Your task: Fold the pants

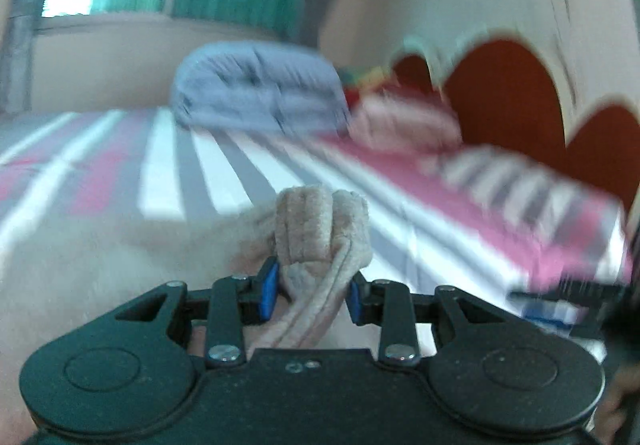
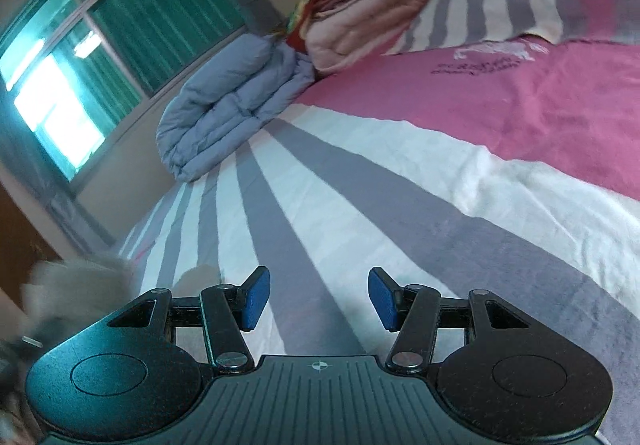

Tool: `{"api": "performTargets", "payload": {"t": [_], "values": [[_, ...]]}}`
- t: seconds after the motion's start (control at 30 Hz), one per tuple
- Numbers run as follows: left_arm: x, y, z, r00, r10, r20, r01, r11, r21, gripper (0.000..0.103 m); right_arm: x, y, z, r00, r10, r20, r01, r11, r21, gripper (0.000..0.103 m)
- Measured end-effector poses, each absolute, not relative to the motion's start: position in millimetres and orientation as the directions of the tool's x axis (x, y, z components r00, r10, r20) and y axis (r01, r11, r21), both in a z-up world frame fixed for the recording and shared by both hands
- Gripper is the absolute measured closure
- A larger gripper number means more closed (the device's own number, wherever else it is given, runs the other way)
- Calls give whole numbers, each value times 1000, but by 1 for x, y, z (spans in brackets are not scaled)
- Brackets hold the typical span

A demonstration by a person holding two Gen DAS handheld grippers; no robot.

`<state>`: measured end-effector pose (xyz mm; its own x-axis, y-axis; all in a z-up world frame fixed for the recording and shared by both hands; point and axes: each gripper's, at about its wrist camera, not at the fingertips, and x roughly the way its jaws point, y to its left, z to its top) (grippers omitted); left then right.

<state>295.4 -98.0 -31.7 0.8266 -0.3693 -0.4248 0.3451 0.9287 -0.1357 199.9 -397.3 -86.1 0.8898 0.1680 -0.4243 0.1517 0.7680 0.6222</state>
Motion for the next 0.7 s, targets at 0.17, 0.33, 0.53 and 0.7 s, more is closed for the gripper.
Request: {"api": "performTargets", "payload": {"t": [0.17, 0.33, 0.53, 0.7], "values": [[293, -122, -61, 844, -309, -438, 325, 945, -40, 79, 202, -411, -91, 887, 180, -426, 172, 726, 665, 48], [291, -130, -61, 855, -276, -439, 315, 949, 17, 79, 207, -407, -92, 876, 200, -438, 169, 725, 667, 48], [246, -115, -47, 861, -346, -373, 362, 932, -30, 16, 207, -402, -92, 875, 197, -442, 169, 731, 661, 48], [206, -59, -31, 893, -357, -275, 350, 934, -76, 14, 207, -397, -88, 880, 233, -414, 118, 737, 666, 48]]}}
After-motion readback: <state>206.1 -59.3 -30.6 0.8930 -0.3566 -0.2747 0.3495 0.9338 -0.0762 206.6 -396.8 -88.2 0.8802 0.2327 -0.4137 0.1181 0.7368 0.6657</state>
